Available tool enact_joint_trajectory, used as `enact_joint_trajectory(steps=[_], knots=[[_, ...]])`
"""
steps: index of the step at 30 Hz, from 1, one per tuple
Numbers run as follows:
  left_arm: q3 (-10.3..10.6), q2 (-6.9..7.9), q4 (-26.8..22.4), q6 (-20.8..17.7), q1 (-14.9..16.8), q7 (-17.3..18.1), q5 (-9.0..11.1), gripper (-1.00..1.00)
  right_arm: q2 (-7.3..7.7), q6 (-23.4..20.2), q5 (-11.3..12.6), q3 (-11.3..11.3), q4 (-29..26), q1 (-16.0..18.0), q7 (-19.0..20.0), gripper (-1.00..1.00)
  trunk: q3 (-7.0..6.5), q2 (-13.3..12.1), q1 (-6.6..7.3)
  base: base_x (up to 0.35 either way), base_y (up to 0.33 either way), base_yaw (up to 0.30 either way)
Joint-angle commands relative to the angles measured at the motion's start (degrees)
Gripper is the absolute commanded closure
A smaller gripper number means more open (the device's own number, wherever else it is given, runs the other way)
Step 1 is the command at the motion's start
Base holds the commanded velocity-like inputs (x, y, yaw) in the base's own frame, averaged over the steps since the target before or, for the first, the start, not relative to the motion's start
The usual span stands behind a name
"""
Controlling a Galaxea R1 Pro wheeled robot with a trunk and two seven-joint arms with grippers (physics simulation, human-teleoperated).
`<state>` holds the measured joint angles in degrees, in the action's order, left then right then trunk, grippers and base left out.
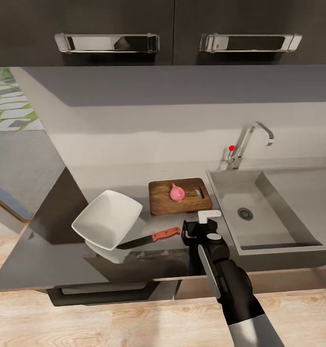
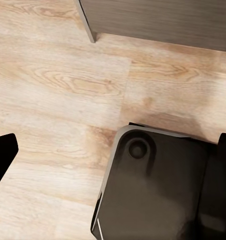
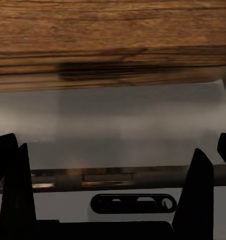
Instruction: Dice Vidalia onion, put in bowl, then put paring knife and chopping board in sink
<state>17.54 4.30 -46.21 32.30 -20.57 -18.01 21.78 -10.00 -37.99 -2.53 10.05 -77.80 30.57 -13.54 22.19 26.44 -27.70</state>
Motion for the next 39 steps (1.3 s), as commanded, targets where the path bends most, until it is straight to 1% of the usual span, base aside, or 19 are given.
enact_joint_trajectory(steps=[1,7,15,39], knots=[[0.36,0.09,-0.11,0.13,0.01,-0.53,0.2,-1.0,0.0,-0.85,-1.16,0.03,0.63,0.02,-0.17,-1.0,0.09,0.07,-0.05,0.0,-0.011,0.0],[0.38,0.09,-0.11,0.13,0.01,-0.55,0.2,-1.0,0.0,-0.85,-1.16,0.06,0.63,0.02,-0.15,-1.0,0.09,0.07,-0.05,-0.015,-0.004,0.0],[0.34,0.09,-0.16,0.13,0.01,-0.53,0.2,-1.0,0.0,-0.85,-1.09,0.06,0.63,0.02,-0.02,-1.0,0.09,0.07,-0.05,-0.107,0.0,0.0],[0.35,0.09,-0.02,0.13,0.01,-0.53,0.19,-1.0,0.0,-0.79,-1.01,0.0,0.03,0.02,0.26,-1.0,0.09,0.07,-0.05,-0.003,0.0,0.0]])
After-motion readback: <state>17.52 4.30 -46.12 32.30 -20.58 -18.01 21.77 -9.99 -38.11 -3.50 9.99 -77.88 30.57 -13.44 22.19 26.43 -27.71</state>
